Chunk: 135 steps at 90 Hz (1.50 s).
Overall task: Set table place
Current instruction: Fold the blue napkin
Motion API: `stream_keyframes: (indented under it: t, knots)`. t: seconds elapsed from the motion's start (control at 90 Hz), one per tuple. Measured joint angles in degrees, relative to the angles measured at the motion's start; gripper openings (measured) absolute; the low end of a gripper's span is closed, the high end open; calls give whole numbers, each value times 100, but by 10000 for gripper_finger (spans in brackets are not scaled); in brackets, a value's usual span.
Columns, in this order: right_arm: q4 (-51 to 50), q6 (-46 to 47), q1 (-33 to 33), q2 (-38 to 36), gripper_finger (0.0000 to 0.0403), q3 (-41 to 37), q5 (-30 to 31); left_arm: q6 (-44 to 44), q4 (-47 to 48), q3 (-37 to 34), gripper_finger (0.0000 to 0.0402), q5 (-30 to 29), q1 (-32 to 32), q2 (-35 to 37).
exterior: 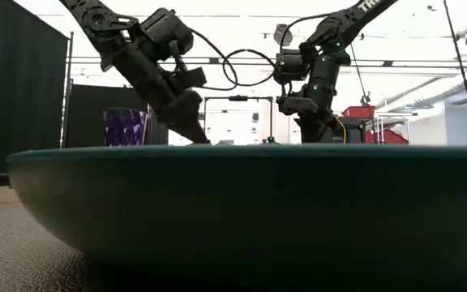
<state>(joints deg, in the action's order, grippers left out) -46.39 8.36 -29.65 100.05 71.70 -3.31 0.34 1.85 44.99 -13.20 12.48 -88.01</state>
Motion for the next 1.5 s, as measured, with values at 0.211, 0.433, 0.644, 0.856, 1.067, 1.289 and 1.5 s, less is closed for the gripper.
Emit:
stream_keyframes:
  t: [0.211, 0.433, 0.644, 0.856, 1.067, 1.289, 1.5]
  knots:
    - [-1, 1, -7, 2, 0, -2, -2, 341, -225, 0, 199, 630, -233, 0]
    - [2, 24, -7, 2, 0, 0, -44, 451, -458, 4, 198, 986, -139, -204]
    - [32, 17, -4, 4, 0, 0, -151, 450, -631, 7, 198, 1404, -84, -478]
    - [65, 24, 10, 4, 0, 0, -170, 483, -887, 82, 198, 1470, 214, -634]
    - [72, 39, 13, 7, 0, 0, -258, 484, -885, 408, 198, 1767, 529, -1073]
    - [63, 54, 11, 9, 0, 0, -256, 470, -858, 757, 198, 1767, 687, -1509]
    - [21, 61, 2, 9, 0, 0, 68, 573, -825, 857, 198, 1616, 684, -1607]
